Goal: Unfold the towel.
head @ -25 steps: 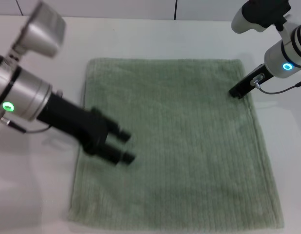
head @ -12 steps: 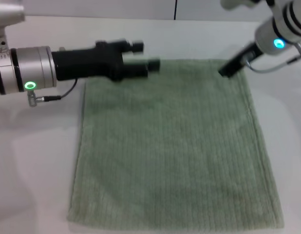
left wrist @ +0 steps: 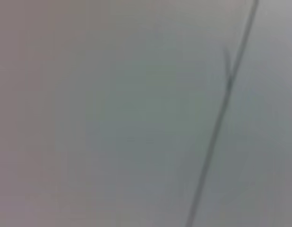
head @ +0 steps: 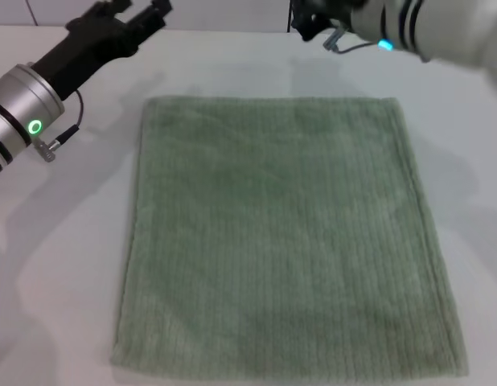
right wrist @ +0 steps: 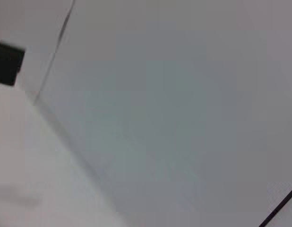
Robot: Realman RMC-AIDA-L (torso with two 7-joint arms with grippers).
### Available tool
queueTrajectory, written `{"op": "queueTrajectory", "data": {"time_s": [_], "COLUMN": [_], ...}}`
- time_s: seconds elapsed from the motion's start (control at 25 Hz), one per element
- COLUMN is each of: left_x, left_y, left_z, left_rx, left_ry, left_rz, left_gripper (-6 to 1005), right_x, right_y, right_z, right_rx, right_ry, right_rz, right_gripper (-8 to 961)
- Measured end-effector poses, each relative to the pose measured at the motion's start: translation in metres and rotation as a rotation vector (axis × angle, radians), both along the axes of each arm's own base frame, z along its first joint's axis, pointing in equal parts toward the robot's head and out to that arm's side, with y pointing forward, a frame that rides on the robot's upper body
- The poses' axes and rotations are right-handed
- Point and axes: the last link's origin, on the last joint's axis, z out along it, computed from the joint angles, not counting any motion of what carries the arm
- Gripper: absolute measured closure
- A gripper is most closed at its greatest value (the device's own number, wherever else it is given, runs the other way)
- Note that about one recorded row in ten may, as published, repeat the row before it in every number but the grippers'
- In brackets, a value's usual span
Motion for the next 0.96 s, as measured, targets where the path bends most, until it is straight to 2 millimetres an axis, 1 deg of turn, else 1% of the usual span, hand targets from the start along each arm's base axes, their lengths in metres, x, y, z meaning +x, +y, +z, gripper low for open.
{"op": "queueTrajectory", "data": {"time_s": [0.08,0.12,0.16,0.2,0.24,0.28,0.32,0.36,0.4,0.44,0.48,0.52,0.56,0.6,0.72,0.76,0.8,0.84,0.92,0.96], "left_x": [-0.004,-0.009,-0.009,-0.012,-0.015,-0.017,-0.017,-0.024,-0.024,-0.029,-0.029,-0.033,-0.036,-0.042,-0.047,-0.049,-0.049,-0.053,-0.055,-0.057], "left_y": [0.0,-0.001,-0.001,-0.001,-0.001,-0.002,-0.002,-0.001,-0.001,-0.001,-0.001,-0.001,-0.001,0.0,0.001,0.002,0.002,0.003,0.005,0.005], "left_z": [0.0,0.0,0.0,0.0,0.0,0.0,0.0,0.0,0.0,0.0,0.0,0.001,0.002,0.004,0.004,0.004,0.004,0.004,0.005,0.006], "left_rx": [0.024,0.054,0.054,0.072,0.09,0.106,0.106,0.147,0.147,0.184,0.184,0.205,0.223,0.252,0.263,0.262,0.262,0.262,0.268,0.279], "left_ry": [-0.002,0.002,0.002,0.008,0.017,0.025,0.025,0.041,0.041,0.05,0.05,0.056,0.058,0.065,0.078,0.082,0.082,0.089,0.097,0.103], "left_rz": [0.02,0.049,0.049,0.064,0.08,0.093,0.093,0.136,0.136,0.179,0.179,0.204,0.226,0.272,0.312,0.326,0.326,0.358,0.377,0.391], "left_gripper": [190,190,190,190,190,190,190,191,191,191,191,191,190,190,190,190,190,190,190,190], "right_x": [0.007,0.02,0.02,0.035,0.035,0.045,0.045,0.066,0.066,0.089,0.089,0.1,0.123,0.123,0.157,0.174,0.174,0.182,0.19,0.195], "right_y": [-0.009,-0.021,-0.021,-0.031,-0.031,-0.037,-0.037,-0.047,-0.047,-0.057,-0.057,-0.061,-0.071,-0.071,-0.083,-0.09,-0.09,-0.094,-0.099,-0.104], "right_z": [-0.005,-0.009,-0.009,-0.007,-0.007,-0.004,-0.004,0.006,0.006,0.016,0.016,0.02,0.031,0.031,0.044,0.052,0.052,0.056,0.063,0.07], "right_rx": [0.1,0.204,0.204,0.287,0.287,0.324,0.324,0.394,0.394,0.445,0.445,0.466,0.51,0.51,0.564,0.596,0.596,0.619,0.661,0.703], "right_ry": [0.028,0.07,0.07,0.129,0.129,0.168,0.168,0.261,0.261,0.341,0.341,0.373,0.437,0.437,0.494,0.508,0.508,0.51,0.513,0.521], "right_rz": [0.081,0.148,0.148,0.182,0.182,0.191,0.191,0.182,0.182,0.133,0.133,0.102,0.042,0.042,-0.041,-0.078,-0.078,-0.091,-0.097,-0.099], "right_gripper": [954,954,952,950,947,945,943,941,938,936,934,932,930,927,921,918,916,914,914,914]}}
